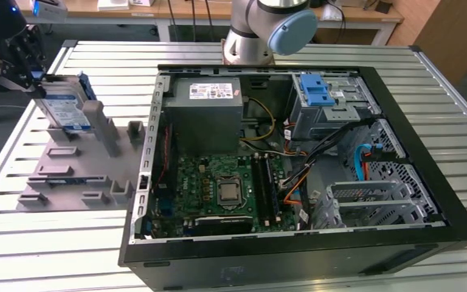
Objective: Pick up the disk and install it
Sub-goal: 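Pick up the disk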
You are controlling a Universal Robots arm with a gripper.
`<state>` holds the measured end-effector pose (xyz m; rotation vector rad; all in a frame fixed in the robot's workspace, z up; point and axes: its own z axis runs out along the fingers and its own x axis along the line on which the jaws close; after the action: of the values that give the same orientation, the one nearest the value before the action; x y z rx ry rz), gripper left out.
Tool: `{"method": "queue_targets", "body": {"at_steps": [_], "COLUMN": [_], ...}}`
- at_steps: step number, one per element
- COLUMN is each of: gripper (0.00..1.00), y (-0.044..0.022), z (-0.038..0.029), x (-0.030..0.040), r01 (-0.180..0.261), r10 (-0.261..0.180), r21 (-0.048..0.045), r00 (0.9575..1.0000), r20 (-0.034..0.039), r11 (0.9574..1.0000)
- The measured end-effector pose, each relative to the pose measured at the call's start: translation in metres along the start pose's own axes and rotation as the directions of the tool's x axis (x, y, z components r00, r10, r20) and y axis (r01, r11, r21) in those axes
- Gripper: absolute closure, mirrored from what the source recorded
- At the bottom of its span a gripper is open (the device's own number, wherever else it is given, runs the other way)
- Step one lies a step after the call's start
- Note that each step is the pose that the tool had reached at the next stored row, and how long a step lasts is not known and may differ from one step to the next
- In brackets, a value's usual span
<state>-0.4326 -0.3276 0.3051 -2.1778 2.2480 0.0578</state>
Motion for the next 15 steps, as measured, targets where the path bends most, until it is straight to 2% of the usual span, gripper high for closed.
{"method": "queue_targets", "body": {"at_steps": [6, 15], "gripper": [0.64, 0.64], "y": [0.0, 0.0], "z": [0.0, -0.002], "x": [0.0, -0.0001], "r01": [0.0, 0.0], "r10": [0.0, 0.0], "r21": [-0.0001, 0.0], "r00": [1.0, 1.0], "r20": [0.0032, 0.0033], "r11": [1.0, 1.0]}}
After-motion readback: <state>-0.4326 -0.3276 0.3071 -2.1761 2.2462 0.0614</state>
